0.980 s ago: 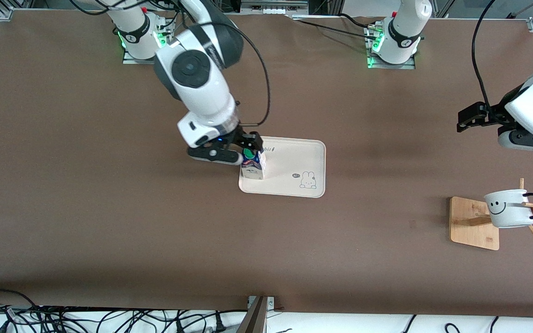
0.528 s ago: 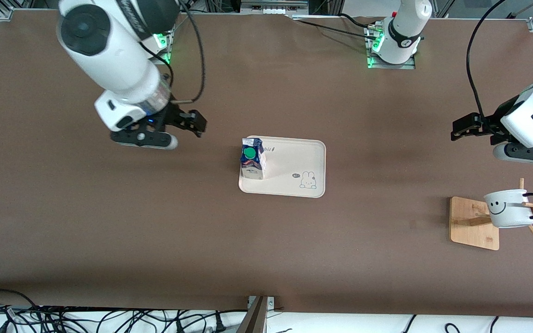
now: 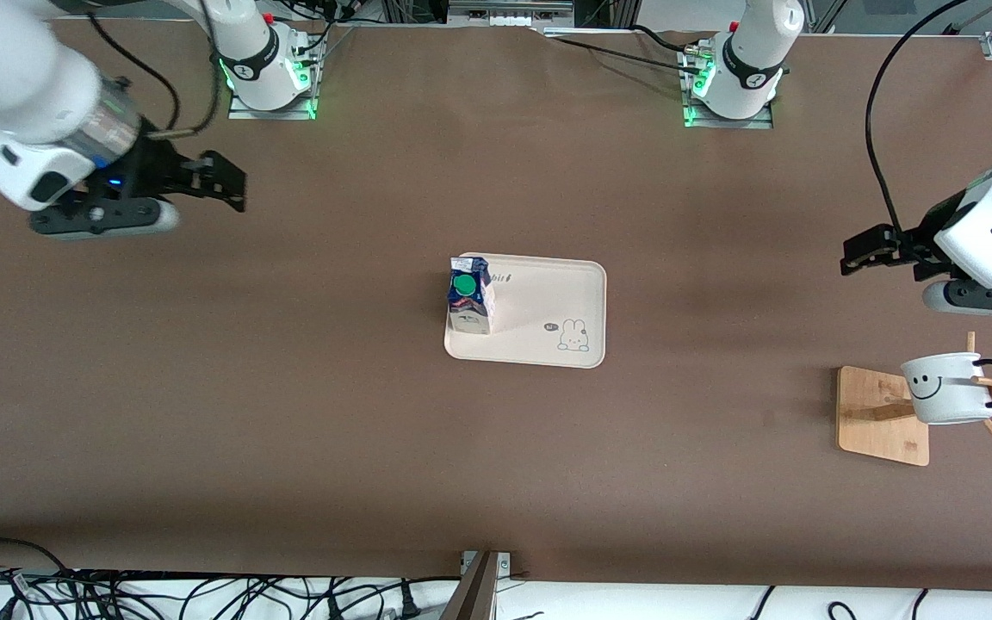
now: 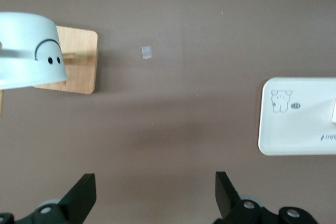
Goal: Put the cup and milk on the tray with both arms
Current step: 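Open the right gripper and withdraw it from the carton, then reach the left gripper to the white mug on the stand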
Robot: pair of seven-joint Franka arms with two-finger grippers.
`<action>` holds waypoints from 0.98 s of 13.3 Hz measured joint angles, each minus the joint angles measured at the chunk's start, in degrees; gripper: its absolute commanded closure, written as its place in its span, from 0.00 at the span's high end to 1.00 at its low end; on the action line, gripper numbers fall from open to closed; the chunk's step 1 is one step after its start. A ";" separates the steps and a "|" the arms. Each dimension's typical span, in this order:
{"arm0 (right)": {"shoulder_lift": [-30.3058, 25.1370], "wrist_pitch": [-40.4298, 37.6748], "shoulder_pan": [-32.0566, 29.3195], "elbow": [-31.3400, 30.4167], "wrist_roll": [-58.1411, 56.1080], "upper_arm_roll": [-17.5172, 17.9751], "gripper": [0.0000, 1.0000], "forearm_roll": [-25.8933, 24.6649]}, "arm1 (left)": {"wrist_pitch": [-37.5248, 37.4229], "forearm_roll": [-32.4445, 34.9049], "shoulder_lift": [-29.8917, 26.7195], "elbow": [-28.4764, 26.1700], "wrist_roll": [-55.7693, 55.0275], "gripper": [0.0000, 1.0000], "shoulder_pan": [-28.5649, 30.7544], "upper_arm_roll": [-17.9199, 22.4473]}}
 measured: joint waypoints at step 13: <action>-3.28 1.43 -10.51 -3.69 -14.37 0.97 1.00 -3.62 | 37.31 -5.32 -8.36 -29.61 -5.78 1.00 10.33 0.50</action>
